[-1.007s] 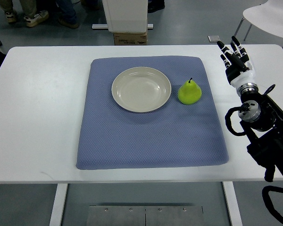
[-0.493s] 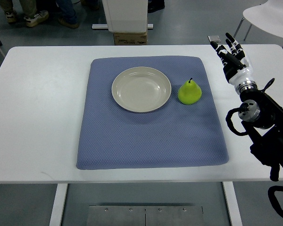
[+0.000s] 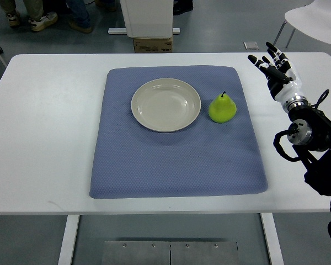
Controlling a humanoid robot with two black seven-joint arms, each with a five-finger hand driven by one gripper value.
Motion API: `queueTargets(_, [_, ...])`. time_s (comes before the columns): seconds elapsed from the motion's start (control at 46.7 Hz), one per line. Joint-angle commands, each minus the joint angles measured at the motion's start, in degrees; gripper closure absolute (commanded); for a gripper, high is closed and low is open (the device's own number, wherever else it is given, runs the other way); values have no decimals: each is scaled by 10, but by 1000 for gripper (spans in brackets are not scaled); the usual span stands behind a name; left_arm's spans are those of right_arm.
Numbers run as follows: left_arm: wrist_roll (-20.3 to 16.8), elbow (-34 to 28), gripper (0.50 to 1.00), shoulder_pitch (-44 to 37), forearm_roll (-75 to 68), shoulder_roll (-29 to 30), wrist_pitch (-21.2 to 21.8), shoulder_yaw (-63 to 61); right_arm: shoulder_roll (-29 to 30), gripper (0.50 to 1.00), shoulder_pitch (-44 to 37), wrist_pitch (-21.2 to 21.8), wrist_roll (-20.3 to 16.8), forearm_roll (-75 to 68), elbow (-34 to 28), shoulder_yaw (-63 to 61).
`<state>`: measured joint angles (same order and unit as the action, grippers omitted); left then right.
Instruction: Place pear on plate with right hand
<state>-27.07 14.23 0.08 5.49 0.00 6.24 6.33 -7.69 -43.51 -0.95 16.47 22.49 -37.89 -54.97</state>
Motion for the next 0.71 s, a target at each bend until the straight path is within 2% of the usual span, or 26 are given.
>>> queueTargets(0.0, [0, 0, 500, 0, 0, 0, 0, 0, 0, 500, -3, 0, 3, -1, -1, 7])
queueTargets(0.493, [0, 0, 500, 0, 0, 0, 0, 0, -1, 500, -7, 3, 3, 0, -2, 14])
queueTargets(0.686, [0, 0, 500, 0, 0, 0, 0, 0, -5, 500, -19, 36, 6, 0, -3, 57])
